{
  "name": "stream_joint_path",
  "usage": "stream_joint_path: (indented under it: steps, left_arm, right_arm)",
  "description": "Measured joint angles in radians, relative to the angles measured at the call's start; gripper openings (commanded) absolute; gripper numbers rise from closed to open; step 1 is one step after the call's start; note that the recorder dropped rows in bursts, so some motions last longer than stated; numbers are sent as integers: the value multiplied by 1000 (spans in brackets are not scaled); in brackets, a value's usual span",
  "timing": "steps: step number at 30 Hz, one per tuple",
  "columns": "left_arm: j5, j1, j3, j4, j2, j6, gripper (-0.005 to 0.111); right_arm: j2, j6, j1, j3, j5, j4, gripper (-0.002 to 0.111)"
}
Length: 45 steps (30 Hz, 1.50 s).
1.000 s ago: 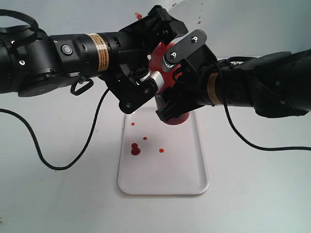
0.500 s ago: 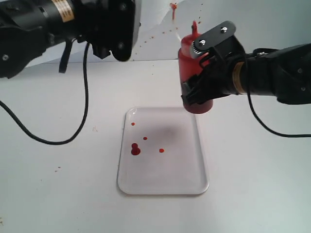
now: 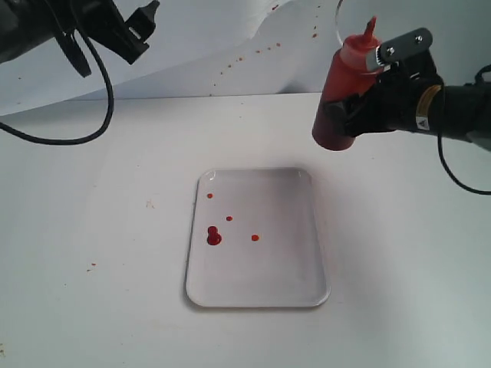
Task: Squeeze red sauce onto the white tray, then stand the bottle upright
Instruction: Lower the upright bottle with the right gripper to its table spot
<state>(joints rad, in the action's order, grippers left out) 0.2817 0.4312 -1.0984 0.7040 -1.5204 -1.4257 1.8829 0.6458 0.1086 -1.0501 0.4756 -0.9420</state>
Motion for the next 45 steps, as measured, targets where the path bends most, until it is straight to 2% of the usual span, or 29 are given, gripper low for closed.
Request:
stream_joint_path:
  steps: [5,11,21,23,26,28,31,32,33,34,40,45]
  left_arm:
    - [3,0,0,85,0,75,105]
    - [16,0,0,98,0,128,105]
    - [22,0,0,100,0,132,105]
    - [22,0,0,100,0,132,105]
    - [22,0,0,100,0,132,105]
    - [22,0,0,100,0,134,105]
    - [24,0,0,100,0,134,105]
    - [24,0,0,100,0,134,105]
    - [24,0,0,100,0,134,105]
    - [24,0,0,100,0,134,105]
    - [24,0,0,100,0,134,105]
    - [24,0,0,100,0,134,105]
  right_arm:
    - [134,-259,0,0,103,248,0]
    - [240,-428,-5,-2,127,478,0]
    - [260,-470,-5,-4,176,523,2]
    - [262,-470,-5,-4,176,523,9]
    - [264,-472,0,-4,176,523,26]
    - [264,-472,8,-4,178,523,45]
    - [264,-475,21,-4,184,523,80]
    - [265,-475,25,-4,184,523,89]
    - [265,-475,30,-4,194,523,94]
    - [265,-475,30,-6,214,524,97]
    - [226,-475,35,-6,246,535,96]
    - [138,-372,37,-6,149,448,96]
